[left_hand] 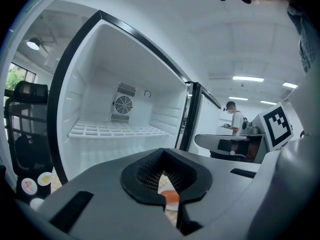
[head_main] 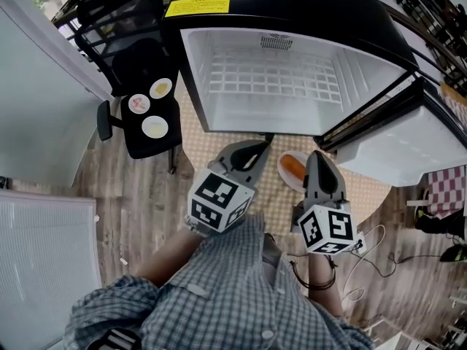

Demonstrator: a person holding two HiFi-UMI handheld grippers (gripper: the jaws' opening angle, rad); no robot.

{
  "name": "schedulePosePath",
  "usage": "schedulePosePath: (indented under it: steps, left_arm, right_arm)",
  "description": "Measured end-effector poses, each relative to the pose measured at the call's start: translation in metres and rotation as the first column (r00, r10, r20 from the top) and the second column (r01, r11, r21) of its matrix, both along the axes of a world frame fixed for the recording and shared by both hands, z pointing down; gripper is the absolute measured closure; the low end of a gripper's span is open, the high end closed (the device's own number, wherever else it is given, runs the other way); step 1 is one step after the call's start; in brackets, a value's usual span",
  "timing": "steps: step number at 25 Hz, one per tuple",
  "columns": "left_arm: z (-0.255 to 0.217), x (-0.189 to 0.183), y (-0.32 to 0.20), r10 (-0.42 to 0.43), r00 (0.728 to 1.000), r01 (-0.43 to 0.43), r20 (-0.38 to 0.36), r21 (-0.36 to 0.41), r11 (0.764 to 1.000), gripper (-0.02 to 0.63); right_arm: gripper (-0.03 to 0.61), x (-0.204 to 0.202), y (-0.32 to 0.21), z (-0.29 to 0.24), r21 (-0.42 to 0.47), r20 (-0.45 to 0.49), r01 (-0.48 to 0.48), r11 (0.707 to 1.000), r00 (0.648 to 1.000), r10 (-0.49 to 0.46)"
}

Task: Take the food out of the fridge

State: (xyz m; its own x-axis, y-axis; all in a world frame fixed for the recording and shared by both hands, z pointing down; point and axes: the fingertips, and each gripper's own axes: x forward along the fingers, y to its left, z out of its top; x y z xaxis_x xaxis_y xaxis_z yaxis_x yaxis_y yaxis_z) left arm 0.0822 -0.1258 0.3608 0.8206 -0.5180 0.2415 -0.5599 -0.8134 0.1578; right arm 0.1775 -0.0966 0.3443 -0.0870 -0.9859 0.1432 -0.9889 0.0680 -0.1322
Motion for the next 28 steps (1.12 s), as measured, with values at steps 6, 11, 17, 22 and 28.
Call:
schedulePosePath:
  steps: [6, 11, 17, 22, 28]
  left_arm:
    - [-0.002, -0.006, 0.001, -0.008, 1.0, 0.008, 0.021, 0.008, 1.0, 0.61]
    - [-0.001, -0.01, -0.001, -0.016, 0.999, 0.015, 0.042, 0.021, 1.0, 0.611]
    - [0.001, -0.009, -0.002, -0.01, 1.0, 0.011, 0.022, -0.006, 1.0, 0.611]
    - [0.002, -0.008, -0.004, -0.008, 1.0, 0.008, 0.02, -0.007, 1.0, 0.611]
    - [0.003, -0.007, -0.005, -0.01, 1.0, 0.01, 0.021, -0.011, 1.0, 0.611]
  right_arm:
    - [0.569, -0.008, -0.001, -0.002, 0.003, -0.021, 0.017, 1.0, 1.0, -0.017]
    - [0.569, -0.011, -0.003, 0.0, -0.004, -0.025, 0.02, 1.0, 0.999, -0.02]
    - [0.571, -0.013, -0.004, 0.002, -0.014, -0.032, 0.023, 1.0, 0.999, -0.023]
    - [0.571, -0.011, -0.005, 0.004, -0.021, -0.032, 0.018, 1.0, 0.999, -0.019]
    - [0.571, -0.009, -0.005, 0.006, -0.028, -0.033, 0.017, 0.999, 0.999, -0.018]
